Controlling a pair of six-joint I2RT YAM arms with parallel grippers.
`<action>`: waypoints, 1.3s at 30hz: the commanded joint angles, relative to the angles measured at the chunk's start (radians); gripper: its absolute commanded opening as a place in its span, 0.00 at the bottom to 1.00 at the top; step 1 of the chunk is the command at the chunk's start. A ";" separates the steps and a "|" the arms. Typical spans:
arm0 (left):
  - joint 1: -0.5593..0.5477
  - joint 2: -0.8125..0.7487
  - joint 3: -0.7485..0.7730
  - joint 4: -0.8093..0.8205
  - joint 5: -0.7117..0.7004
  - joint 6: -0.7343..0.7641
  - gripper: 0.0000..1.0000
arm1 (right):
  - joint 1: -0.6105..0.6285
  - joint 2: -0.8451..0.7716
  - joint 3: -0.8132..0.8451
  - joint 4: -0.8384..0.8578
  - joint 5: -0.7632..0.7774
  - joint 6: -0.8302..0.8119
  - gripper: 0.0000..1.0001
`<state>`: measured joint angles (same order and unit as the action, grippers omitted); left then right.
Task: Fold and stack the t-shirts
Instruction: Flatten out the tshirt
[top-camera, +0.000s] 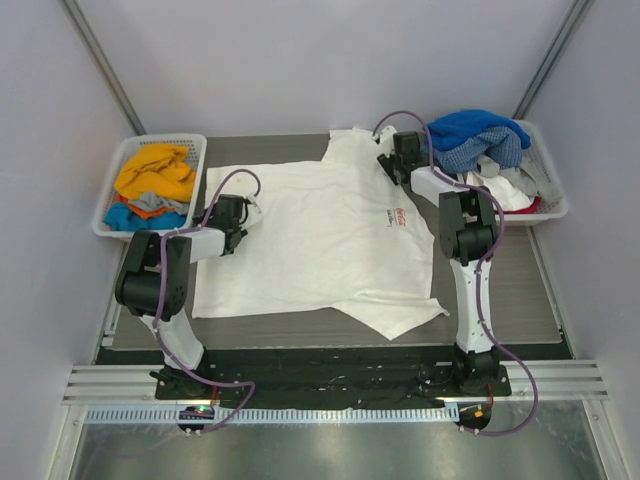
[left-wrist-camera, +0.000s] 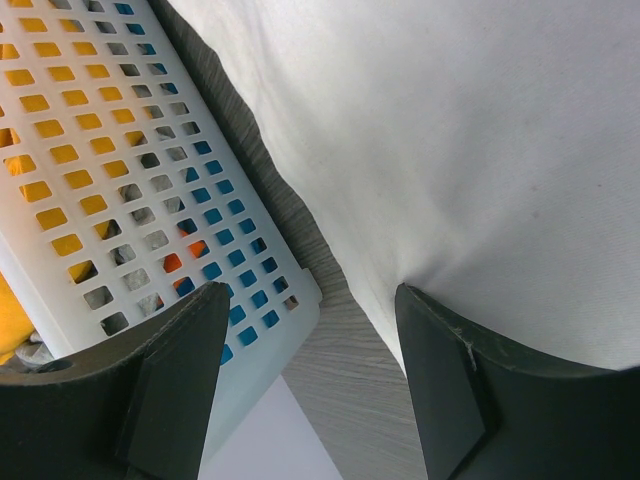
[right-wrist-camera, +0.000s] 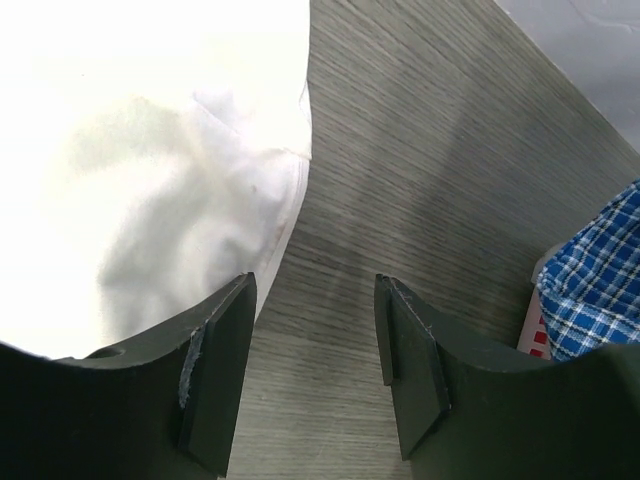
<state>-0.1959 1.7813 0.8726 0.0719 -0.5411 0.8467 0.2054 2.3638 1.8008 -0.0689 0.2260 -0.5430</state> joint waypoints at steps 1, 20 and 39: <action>0.016 0.018 -0.014 -0.011 -0.003 -0.011 0.72 | -0.003 0.026 0.034 0.034 0.021 -0.018 0.59; 0.016 0.018 -0.049 0.069 -0.031 0.077 0.72 | -0.067 0.195 0.265 0.064 0.203 -0.250 0.58; 0.016 0.030 -0.024 0.051 -0.031 0.020 0.69 | -0.119 -0.165 0.009 -0.192 -0.074 0.168 0.58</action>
<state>-0.1959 1.7943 0.8421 0.1516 -0.5732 0.9054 0.1284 2.3680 1.8244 -0.1101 0.3141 -0.6182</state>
